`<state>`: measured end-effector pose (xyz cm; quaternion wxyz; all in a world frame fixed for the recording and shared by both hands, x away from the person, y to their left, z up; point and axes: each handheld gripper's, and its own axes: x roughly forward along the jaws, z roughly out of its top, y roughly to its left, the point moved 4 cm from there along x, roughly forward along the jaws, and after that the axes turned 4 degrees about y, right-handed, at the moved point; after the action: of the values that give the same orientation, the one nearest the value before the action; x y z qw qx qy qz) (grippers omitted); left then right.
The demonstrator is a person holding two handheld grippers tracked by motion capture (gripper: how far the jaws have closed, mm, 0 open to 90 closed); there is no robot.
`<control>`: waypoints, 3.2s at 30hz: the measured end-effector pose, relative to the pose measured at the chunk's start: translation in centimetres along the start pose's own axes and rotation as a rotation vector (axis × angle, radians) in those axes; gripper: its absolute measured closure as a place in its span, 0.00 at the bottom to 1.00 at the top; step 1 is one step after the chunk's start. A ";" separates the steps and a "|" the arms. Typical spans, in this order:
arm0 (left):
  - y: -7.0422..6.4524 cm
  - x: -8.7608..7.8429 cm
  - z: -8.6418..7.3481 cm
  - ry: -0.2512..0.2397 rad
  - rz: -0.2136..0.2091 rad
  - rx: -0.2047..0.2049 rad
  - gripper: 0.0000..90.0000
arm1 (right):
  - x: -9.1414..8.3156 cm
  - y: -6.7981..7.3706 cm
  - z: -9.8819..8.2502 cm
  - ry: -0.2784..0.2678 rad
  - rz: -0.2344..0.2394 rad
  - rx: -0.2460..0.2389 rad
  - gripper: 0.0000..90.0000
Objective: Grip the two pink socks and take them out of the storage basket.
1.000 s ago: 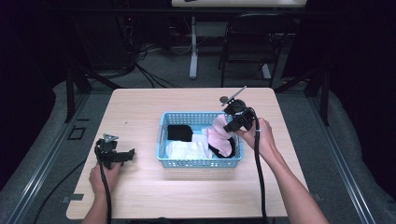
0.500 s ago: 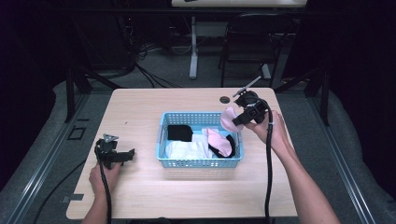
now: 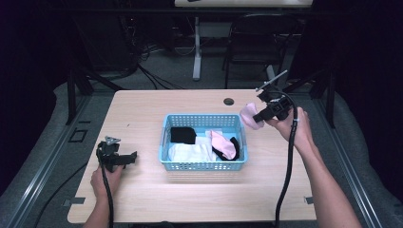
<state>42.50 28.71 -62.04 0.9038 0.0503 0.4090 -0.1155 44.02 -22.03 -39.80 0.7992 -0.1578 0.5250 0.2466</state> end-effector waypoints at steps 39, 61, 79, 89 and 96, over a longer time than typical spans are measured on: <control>0.0 0.0 0.0 0.000 0.001 0.000 0.00 | 6.3 -7.8 -5.9 0.184 -0.020 0.230 0.86; 0.0 0.0 0.0 0.000 0.001 0.000 0.00 | 11.3 -8.2 -7.9 0.265 0.013 0.304 0.60; 0.0 0.0 0.0 -0.001 0.001 0.000 0.00 | 7.8 -7.8 -6.9 0.173 0.051 0.274 0.15; 0.0 0.0 0.0 0.000 0.001 0.000 0.00 | 6.7 -5.5 -5.2 0.142 0.080 0.197 0.00; 0.0 0.0 0.0 -0.001 0.001 0.000 0.00 | 6.0 -2.7 -3.0 0.122 0.091 0.110 0.00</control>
<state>42.50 28.70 -62.04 0.9040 0.0506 0.4087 -0.1151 45.21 -24.45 -46.57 0.7612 -0.1042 0.5920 0.2434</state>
